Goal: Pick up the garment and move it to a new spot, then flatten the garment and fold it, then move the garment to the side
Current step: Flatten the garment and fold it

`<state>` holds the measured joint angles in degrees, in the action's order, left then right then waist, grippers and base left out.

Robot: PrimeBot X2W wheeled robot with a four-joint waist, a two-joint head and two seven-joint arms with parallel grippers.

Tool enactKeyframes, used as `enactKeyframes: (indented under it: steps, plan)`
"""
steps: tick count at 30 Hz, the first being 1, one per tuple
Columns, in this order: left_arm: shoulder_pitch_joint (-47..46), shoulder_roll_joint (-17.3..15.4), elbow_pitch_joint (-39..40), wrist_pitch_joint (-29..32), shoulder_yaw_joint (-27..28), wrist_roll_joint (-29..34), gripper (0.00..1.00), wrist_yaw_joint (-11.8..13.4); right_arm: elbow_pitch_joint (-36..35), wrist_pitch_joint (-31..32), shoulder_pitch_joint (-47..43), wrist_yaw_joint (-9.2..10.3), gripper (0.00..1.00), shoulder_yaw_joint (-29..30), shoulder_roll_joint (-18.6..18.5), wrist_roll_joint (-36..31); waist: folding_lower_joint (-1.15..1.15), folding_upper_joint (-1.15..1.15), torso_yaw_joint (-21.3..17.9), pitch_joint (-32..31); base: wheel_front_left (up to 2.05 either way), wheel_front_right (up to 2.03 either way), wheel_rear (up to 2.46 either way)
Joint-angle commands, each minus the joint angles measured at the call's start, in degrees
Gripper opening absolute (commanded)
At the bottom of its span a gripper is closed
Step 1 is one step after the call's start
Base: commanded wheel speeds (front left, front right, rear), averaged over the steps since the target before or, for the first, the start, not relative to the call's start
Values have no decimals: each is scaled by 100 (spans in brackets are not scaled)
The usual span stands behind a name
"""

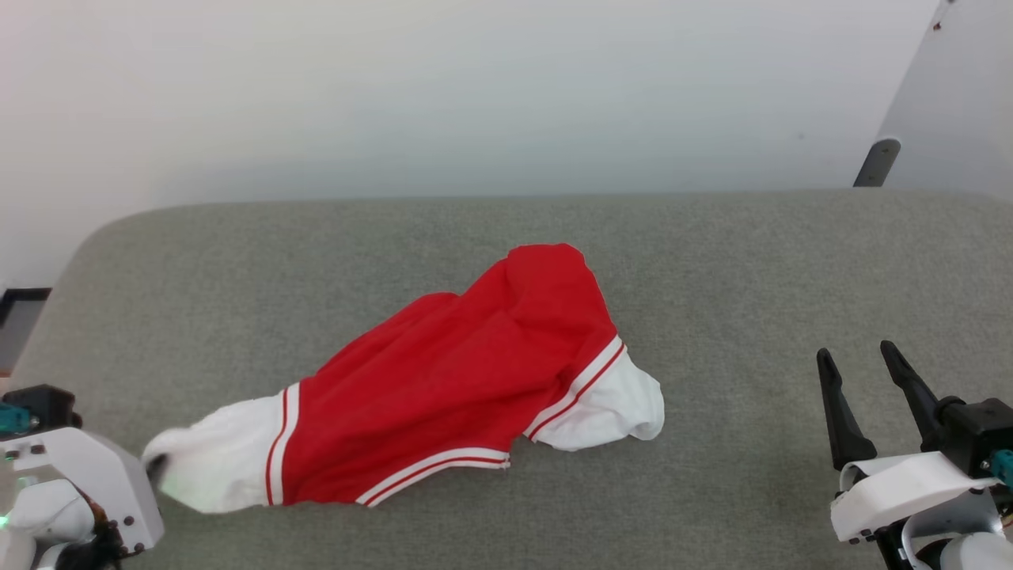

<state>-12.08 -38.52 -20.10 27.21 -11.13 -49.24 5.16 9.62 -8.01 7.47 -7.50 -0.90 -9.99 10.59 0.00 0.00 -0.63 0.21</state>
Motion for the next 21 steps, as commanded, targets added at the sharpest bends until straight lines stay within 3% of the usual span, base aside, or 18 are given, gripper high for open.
enactKeyframes:
  steps: [1, 10, 21]
  plan:
    - [-34, 29, 9, -43, 7, -10, 100, -44, -16, 27, -104, 2, 100, -24, 4, 63, 0, 0, 43, -56, 0, 0, 0]
    - [139, 41, 298, -359, 86, 29, 100, -31, -15, 80, -106, 2, 100, -112, -40, 108, 0, 0, 241, -251, 0, 0, 0]
    - [702, 216, 1022, -2219, 476, 400, 100, -120, 81, 283, -169, 2, 100, -350, -28, 212, 0, 0, 622, -482, 0, 0, 0]
